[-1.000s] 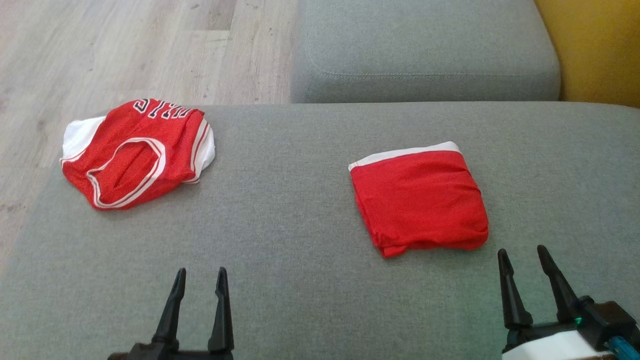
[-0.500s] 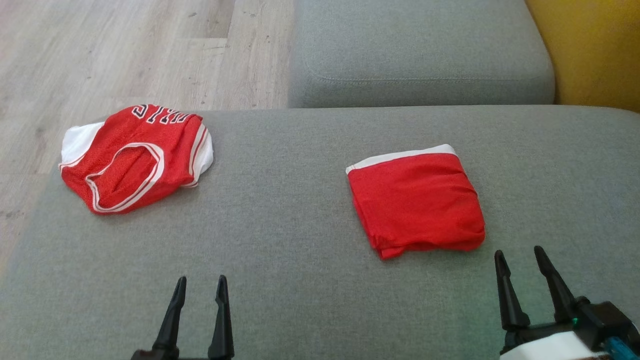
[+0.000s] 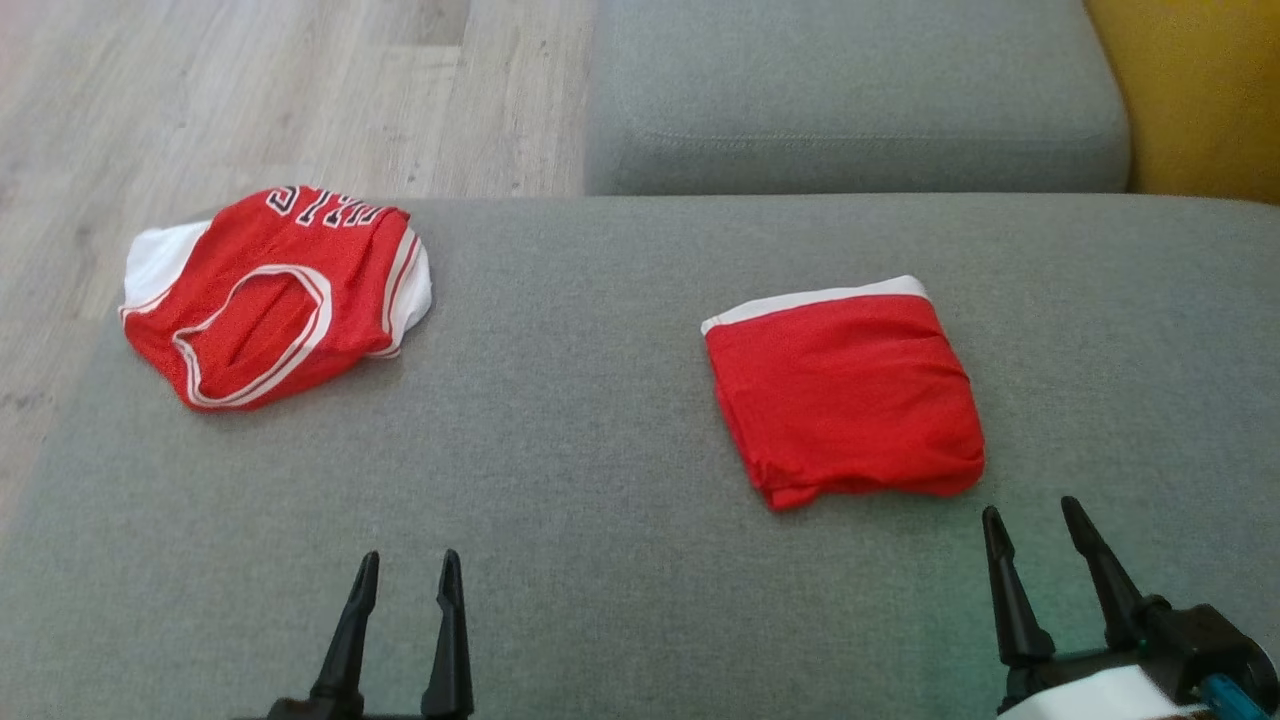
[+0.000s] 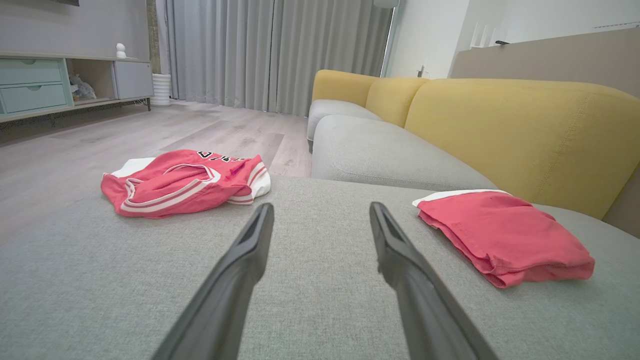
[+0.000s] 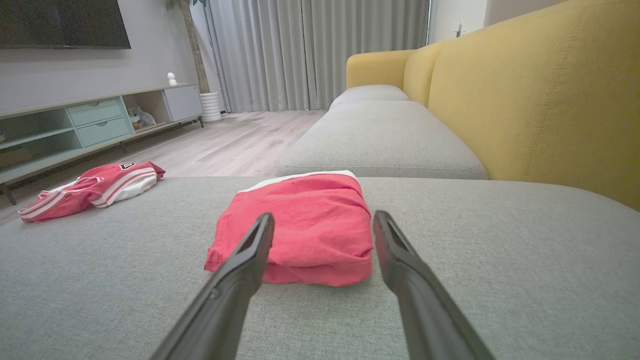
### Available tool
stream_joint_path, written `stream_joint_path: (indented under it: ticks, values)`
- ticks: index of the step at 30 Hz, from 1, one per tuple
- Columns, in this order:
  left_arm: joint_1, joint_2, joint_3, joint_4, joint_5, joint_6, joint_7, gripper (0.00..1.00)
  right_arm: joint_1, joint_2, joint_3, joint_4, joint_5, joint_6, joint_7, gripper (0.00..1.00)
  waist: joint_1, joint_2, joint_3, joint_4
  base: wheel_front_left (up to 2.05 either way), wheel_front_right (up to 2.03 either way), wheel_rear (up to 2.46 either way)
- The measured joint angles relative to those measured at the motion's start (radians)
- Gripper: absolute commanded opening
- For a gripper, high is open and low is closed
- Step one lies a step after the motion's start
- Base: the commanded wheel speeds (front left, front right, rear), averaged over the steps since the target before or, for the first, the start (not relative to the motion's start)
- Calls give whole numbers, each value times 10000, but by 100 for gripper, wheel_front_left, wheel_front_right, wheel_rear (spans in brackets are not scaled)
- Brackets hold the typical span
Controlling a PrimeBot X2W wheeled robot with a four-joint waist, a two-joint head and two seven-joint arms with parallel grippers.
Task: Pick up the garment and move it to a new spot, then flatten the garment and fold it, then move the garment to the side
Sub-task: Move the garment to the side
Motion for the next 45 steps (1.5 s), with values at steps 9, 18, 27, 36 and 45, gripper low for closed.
stream_joint_path:
  ticks: [9, 18, 27, 36, 45]
  values:
    - [-236, 0, -247, -199, 0, 102, 0, 100, -313, -132, -173, 77, 2, 0, 0, 100, 0, 0, 700, 226, 0, 0, 0]
    - [-1448, -10, -755, -320, -29, 186, 0, 100, -3287, -947, -439, 1866, 125, 0, 272, 100, 3, 0, 2283, 470, 0, 0, 0]
    - [-2180, -17, -1183, -261, -75, 326, 0, 100, -5008, -1726, 104, 3545, 1609, 0, 2420, 34, 2, 0, 3170, 708, 0, 0, 0]
    - [-2298, -21, -1158, -201, -138, 349, 0, 100, -5314, -2209, 986, 3394, 3446, 0, 2773, 0, 0, 0, 3450, 216, 0, 0, 0]
    - [-2961, -25, -938, -201, 88, 73, -2, 100, -5943, -3630, 911, 3175, 3532, 0, 2688, 0, 0, 0, 4024, -983, 0, 0, 0]
